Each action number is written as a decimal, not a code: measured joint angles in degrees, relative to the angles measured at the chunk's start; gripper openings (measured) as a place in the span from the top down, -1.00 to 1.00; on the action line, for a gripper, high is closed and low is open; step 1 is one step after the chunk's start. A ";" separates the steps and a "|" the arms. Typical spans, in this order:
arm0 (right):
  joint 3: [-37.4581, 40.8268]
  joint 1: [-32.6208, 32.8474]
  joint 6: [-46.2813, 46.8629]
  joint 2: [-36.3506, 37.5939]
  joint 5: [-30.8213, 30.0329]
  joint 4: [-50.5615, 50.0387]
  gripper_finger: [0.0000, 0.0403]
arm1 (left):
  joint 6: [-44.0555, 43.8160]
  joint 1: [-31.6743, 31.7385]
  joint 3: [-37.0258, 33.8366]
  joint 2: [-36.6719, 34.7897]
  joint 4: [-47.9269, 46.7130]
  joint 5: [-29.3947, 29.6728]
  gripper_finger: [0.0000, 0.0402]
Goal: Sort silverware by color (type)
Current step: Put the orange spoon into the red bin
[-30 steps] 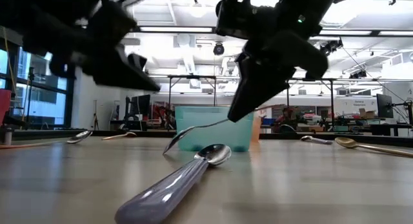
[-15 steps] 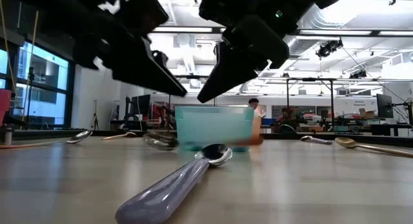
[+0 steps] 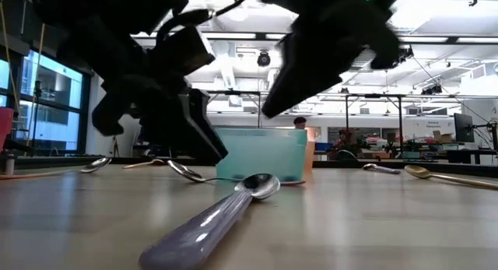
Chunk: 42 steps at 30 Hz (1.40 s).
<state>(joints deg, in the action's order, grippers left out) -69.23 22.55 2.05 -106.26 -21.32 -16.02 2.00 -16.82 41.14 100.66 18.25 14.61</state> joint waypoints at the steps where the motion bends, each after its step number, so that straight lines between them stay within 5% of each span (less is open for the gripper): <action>1: 0.00 0.91 0.89 0.58 -1.64 -1.68 0.92 | 0.06 0.20 -0.04 0.00 -0.35 0.00 0.28; 6: 0.72 5.06 5.31 2.93 -8.70 -5.45 0.99 | -0.37 1.90 0.02 -0.02 -1.99 -0.94 0.28; 16: 0.74 8.12 9.63 2.91 -12.81 -5.35 1.00 | -0.09 5.26 2.32 -0.02 -5.60 -7.55 0.28; 42: 0.74 8.73 10.37 2.87 -13.23 -4.28 1.00 | -1.53 4.49 3.26 3.79 -8.74 -7.66 0.33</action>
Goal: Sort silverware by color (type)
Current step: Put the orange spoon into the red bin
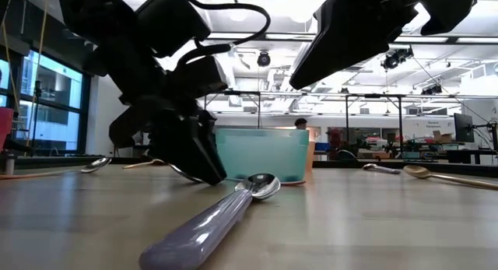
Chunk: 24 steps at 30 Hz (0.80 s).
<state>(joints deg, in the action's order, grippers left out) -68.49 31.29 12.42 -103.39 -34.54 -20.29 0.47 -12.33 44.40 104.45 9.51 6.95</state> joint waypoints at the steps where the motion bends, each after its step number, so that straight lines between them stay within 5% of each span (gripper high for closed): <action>1: 0.00 0.00 0.01 0.00 0.00 0.00 1.00 | 0.05 -0.40 0.00 -0.26 -0.34 0.23 0.36; 12: 0.00 -0.01 -0.96 -0.02 0.00 0.00 1.00 | 0.18 -2.54 -0.02 -0.76 -5.86 -2.94 0.95; 24: 0.00 -1.27 -7.97 -4.15 -2.69 3.45 1.00 | -7.76 -6.00 -0.42 -12.18 -13.72 -3.55 0.99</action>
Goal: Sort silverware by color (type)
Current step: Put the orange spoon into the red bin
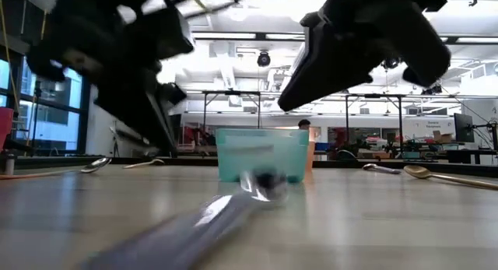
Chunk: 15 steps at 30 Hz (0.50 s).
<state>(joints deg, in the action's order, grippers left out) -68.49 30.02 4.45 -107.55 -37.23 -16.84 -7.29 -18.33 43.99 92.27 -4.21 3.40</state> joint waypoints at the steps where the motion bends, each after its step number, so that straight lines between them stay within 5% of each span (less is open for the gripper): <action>1: 0.00 -0.04 -0.96 -0.53 0.05 1.41 1.00 | -1.41 -0.54 0.01 -1.54 -1.94 1.05 0.99; 15: 20.42 -2.38 -8.60 1.19 4.60 33.22 1.00 | -22.49 -10.93 0.03 -17.69 -15.90 16.39 1.00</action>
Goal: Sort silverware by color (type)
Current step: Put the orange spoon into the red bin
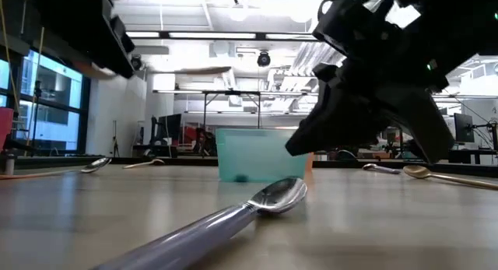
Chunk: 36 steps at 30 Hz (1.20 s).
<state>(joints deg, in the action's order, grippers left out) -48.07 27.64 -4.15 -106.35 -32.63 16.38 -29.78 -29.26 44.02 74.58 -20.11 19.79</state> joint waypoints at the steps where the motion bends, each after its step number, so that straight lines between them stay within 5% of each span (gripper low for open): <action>1: 1.00 -0.06 0.08 0.47 -0.17 1.40 1.00 | -1.78 -0.83 0.05 -0.51 -0.48 0.57 1.00; 19: 8.87 0.24 0.04 8.25 -1.33 5.07 1.00 | -55.59 -23.50 9.05 2.85 -22.77 13.96 1.00; 26: 8.89 0.24 -0.88 8.31 -1.31 3.44 1.00 | -71.04 -28.93 11.36 11.37 -24.62 15.62 1.00; 36: 8.89 0.24 0.19 8.31 -1.28 2.69 1.00 | -86.56 -36.36 28.54 24.56 -45.79 12.87 1.00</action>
<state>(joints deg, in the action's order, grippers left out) -39.18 27.88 -3.96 -98.04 -33.91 19.07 -116.34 -65.62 72.56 99.14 -65.90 32.67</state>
